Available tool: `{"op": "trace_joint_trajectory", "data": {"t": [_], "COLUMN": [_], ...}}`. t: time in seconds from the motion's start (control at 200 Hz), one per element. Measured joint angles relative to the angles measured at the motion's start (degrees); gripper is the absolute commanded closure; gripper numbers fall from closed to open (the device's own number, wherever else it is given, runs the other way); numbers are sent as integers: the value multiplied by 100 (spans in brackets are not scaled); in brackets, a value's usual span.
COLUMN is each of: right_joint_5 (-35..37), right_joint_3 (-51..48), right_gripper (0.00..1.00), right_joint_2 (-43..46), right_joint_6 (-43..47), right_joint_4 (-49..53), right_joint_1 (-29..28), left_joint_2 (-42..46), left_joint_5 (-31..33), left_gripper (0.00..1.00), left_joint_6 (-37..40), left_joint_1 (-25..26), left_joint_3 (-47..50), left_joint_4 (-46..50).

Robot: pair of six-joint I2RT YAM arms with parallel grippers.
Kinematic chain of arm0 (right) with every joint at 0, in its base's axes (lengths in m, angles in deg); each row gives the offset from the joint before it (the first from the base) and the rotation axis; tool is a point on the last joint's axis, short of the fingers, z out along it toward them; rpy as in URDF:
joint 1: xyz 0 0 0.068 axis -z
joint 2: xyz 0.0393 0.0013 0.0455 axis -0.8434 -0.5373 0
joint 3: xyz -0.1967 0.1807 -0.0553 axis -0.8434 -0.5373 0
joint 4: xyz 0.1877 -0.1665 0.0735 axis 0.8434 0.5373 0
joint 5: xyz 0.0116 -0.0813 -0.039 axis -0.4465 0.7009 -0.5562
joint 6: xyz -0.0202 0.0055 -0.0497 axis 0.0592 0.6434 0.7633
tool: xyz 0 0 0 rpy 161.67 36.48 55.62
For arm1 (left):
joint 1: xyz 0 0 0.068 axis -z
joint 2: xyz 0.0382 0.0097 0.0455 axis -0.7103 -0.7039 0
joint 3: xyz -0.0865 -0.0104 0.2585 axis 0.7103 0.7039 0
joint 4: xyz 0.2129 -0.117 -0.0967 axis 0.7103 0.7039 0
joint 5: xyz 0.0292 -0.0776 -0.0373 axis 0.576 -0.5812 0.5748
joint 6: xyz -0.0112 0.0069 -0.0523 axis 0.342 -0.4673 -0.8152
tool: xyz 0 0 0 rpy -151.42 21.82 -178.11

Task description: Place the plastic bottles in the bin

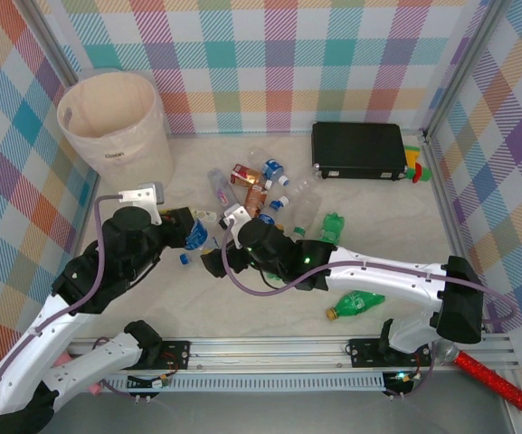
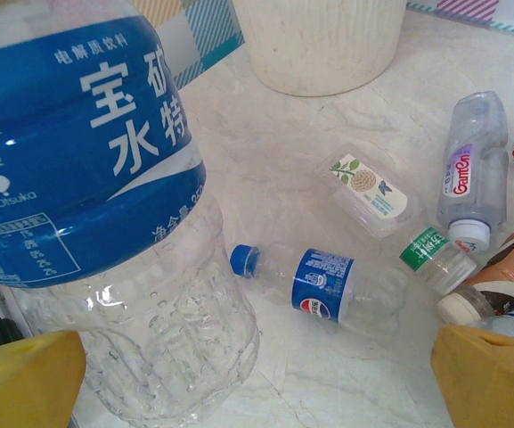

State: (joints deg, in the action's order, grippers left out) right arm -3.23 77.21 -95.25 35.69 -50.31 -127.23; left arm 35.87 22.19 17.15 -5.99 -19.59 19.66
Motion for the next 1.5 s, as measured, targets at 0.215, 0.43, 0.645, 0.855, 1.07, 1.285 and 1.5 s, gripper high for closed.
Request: {"op": "trace_joint_trajectory", "data": {"t": [0.215,0.43,0.645,0.855,1.07,1.285,1.5], "right_joint_5": [2,31,28,24,22,24,22], "right_joint_3": [-236,-933,-1493,-1886,-2192,-2356,-2376], "right_gripper": [1,1,1,1,1,1,1], "right_joint_2": [214,977,1617,2210,2708,2975,2997], "right_joint_6": [74,352,610,732,774,822,835], "right_joint_4": [-68,-378,-640,-758,-813,-824,-944], "right_joint_1": [31,79,116,149,155,192,229], "left_joint_2": [111,-216,-1309,-2004,-2570,-2966,-3467], "left_joint_5": [212,876,1375,1373,1296,1244,1379], "left_gripper": [95,95,95,95,95,94,94], "left_joint_6": [-105,-94,354,612,557,374,236], "left_joint_1": [2,0,-367,-1467,-2385,-3018,-3613], "left_joint_3": [0,-236,-1403,-2721,-3659,-4011,-4524], "left_joint_4": [175,444,511,503,389,48,-363]}}
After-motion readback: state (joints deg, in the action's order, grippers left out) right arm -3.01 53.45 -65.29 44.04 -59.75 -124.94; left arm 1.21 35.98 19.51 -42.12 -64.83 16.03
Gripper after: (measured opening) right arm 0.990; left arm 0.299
